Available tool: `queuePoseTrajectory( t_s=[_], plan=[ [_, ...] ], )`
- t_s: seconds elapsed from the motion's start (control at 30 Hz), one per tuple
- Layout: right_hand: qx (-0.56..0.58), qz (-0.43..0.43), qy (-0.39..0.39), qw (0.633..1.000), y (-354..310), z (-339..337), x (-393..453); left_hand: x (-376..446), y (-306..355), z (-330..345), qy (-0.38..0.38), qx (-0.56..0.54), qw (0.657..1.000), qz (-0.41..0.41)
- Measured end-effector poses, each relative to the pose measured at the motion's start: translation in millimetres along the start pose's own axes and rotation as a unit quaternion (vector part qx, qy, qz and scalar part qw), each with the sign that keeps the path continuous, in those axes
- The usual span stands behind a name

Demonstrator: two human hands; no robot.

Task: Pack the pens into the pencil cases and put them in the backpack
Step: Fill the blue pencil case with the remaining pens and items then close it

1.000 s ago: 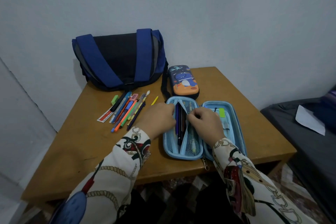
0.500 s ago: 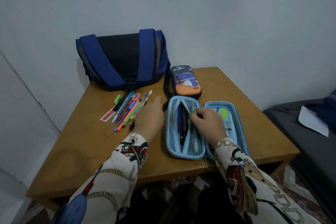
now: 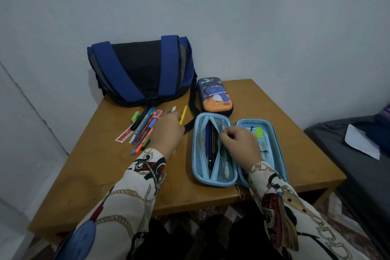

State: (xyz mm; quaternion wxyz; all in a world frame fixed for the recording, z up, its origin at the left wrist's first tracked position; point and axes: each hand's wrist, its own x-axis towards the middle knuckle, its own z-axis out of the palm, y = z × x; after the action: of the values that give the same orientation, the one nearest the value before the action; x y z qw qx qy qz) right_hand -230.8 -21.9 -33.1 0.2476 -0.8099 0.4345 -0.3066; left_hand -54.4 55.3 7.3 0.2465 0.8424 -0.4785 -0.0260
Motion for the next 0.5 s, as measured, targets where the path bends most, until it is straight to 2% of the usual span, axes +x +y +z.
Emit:
queuePoseTrajectory(
  t_s=[0.1, 0.17, 0.33, 0.5],
  plan=[
    [-0.002, -0.001, 0.0, 1.0, 0, 0, 0, -21, 19, -6, -0.022, -0.105, 0.994, 0.019],
    [-0.008, -0.002, 0.003, 1.0, 0, 0, 0, -35, 29, -6, -0.043, -0.116, 0.992, 0.025],
    [-0.014, -0.01, 0.004, 1.0, 1, 2, 1, -57, 43, 8, -0.089, -0.049, 0.993, 0.065],
    [-0.009, -0.008, 0.012, 1.0, 3, 3, 1, -63, 51, 18, -0.08, 0.026, 0.993, 0.087]
  ],
)
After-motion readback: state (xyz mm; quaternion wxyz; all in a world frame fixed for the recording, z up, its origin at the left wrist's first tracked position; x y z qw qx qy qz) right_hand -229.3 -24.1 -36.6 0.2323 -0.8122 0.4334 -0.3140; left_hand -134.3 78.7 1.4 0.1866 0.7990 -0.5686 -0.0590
